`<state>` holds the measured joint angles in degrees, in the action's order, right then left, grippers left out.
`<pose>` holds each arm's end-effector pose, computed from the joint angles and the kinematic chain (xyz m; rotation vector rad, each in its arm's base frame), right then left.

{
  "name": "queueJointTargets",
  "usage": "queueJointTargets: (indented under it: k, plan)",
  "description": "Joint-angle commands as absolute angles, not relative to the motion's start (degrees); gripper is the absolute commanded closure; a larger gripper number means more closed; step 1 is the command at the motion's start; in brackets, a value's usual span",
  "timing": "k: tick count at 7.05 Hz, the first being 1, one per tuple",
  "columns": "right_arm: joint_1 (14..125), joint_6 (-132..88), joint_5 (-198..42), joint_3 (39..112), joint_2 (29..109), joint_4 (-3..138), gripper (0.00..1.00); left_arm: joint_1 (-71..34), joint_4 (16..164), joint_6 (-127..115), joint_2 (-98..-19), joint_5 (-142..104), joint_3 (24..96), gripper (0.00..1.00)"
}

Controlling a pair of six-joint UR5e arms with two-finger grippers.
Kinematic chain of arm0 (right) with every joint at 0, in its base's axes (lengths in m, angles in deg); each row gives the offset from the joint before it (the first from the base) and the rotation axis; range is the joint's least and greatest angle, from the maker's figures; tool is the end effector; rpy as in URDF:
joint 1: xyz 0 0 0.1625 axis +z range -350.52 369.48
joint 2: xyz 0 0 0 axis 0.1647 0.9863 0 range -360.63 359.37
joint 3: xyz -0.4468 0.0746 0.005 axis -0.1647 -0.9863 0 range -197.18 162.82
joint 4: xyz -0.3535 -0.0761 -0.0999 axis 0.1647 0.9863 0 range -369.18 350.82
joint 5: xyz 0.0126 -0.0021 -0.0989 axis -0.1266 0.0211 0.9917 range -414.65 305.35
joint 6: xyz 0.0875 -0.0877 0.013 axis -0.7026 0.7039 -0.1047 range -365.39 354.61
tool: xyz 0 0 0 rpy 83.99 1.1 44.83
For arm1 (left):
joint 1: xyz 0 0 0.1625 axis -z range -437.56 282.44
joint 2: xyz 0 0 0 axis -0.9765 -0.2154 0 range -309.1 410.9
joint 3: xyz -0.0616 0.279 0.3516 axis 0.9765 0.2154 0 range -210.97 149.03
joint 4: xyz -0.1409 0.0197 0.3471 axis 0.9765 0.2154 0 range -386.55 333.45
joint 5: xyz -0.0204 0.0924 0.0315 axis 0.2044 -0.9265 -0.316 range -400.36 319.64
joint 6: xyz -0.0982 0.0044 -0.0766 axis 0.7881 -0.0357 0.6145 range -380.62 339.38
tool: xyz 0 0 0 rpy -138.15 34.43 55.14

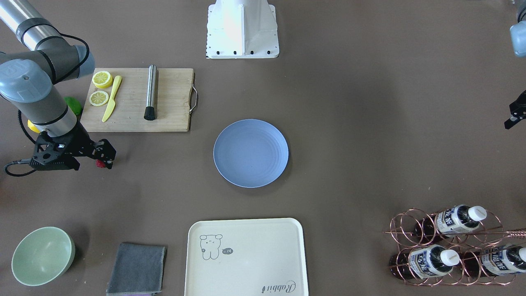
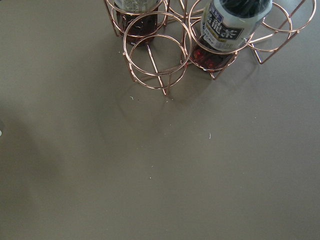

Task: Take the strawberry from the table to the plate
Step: 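Lower the right gripper onto the red strawberry and grasp it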

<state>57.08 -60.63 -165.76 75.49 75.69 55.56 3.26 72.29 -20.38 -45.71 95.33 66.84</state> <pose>-0.3362 -0.4993 0.5246 0.2077 -0.7717 0.0782 0.0389 -0.5181 0.5658 0.3194 0.8177 0.3078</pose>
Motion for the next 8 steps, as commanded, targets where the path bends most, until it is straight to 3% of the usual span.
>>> queueJointTargets:
  k: [1,6,7,8]
  plan:
    - [55.19,-62.77,-163.64,72.3,75.92,50.6,0.1,3.39,72.33,-20.44,-45.69,95.34,66.94,0.02]
    - [53.78,-63.83,-163.55,74.84,80.05,48.83,0.34,3.3,72.59,-20.09,-44.9,95.52,67.12,0.02]
    - [53.6,-64.01,-163.55,74.84,79.97,48.83,0.43,3.3,72.59,-20.09,-44.9,95.43,67.12,0.02]
    - [53.43,-64.36,-163.46,74.84,79.79,48.83,0.63,3.3,72.59,-20.0,-44.9,95.52,67.03,0.02]
